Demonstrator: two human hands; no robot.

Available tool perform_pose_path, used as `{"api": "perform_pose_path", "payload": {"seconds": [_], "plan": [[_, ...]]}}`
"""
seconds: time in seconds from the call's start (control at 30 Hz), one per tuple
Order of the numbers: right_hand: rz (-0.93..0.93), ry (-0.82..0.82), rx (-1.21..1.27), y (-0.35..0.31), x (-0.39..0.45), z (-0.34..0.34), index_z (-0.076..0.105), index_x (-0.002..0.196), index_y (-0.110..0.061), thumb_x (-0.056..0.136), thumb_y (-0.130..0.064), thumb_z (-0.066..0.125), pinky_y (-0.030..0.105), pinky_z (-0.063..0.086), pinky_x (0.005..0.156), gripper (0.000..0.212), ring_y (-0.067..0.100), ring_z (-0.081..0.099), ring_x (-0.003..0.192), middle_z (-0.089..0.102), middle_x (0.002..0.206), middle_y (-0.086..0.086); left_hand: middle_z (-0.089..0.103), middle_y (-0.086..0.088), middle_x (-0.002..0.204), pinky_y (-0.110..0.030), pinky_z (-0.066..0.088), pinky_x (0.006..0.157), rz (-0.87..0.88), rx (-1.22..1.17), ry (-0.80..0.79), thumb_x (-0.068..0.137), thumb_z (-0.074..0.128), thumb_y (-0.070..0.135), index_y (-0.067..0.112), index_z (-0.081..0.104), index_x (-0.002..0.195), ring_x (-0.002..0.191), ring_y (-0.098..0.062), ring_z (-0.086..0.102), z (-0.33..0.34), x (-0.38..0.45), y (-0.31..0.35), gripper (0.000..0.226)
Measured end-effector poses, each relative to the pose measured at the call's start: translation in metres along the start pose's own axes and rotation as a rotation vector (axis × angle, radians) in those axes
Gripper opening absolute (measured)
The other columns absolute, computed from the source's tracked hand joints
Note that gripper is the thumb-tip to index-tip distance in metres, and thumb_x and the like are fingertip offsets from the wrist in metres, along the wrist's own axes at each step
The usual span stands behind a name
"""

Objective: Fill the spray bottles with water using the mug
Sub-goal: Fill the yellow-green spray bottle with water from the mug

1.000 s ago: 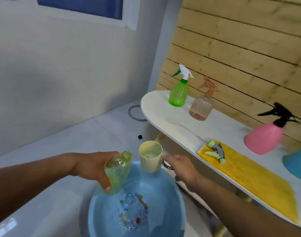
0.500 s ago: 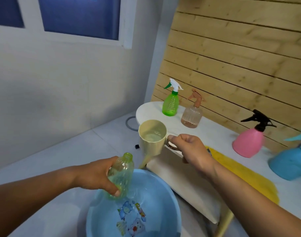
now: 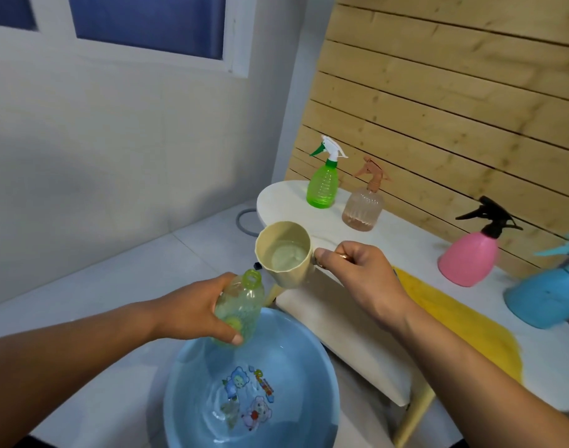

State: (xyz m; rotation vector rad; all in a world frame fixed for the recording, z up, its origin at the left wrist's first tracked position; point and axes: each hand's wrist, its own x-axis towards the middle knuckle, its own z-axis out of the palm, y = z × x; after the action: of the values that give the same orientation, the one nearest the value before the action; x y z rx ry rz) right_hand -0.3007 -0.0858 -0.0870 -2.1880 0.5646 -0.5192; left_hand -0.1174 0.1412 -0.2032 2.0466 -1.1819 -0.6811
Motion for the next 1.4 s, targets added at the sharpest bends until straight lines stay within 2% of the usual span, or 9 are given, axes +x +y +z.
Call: {"api": "perform_pose_path", "payload": {"seconds": [0.13,0.8,1.4], "plan": [[-0.006,0.007,-0.01,0.005,0.0,-0.002,0.047,0.062,-0.018,0.091,-0.042,0.071,0.027,0.03,0.053,0.044,0.007,0.031,0.049,0.037,0.05,-0.013,0.067,0.021,0.118,-0.037,0.054,0.101,-0.002,0.012,-0.011,0.061,0.093,0.057,0.046,0.05,0.125,0.111,0.0,0.064,0.006,0.003,0.004,0.078],[0.002,0.04,-0.054,0.011,-0.001,-0.007,0.048,0.062,-0.017,0.089,-0.046,0.072,0.028,0.033,0.056,0.045,0.011,0.035,0.052,0.041,0.05,-0.013,0.066,0.02,0.121,-0.037,0.055,0.102,-0.019,-0.002,-0.011,0.062,0.095,0.053,0.044,0.049,0.129,0.114,-0.001,0.064,0.014,0.014,0.007,0.081],[-0.05,0.074,-0.186,0.009,-0.004,-0.004,0.053,0.064,-0.018,0.089,-0.046,0.07,0.031,0.036,0.056,0.041,0.009,0.04,0.053,0.048,0.051,-0.012,0.066,0.021,0.117,-0.038,0.056,0.097,-0.054,0.086,-0.009,0.056,0.089,0.066,0.048,0.045,0.128,0.109,-0.004,0.064,0.019,0.019,0.009,0.087]]}}
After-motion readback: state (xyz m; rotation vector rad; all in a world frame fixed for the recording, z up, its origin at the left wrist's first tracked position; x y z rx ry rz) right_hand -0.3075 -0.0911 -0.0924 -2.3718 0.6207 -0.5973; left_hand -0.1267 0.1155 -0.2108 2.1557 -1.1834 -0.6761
